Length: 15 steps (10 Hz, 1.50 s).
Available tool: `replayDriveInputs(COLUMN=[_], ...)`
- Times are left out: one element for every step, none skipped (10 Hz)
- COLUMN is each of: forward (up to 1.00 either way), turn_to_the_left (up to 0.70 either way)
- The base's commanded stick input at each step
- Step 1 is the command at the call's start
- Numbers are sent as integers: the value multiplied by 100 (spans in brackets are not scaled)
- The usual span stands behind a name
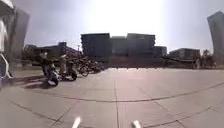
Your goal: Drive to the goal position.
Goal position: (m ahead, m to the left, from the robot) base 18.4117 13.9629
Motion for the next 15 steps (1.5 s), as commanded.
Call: replayDriveInputs(forward=[100,100,100,100,100,100,100,100,100,100,100,100,100,100,100], turn_to_the_left=[0,0,0,0,0,0,0,0,0,0,0,0,0,0,0])
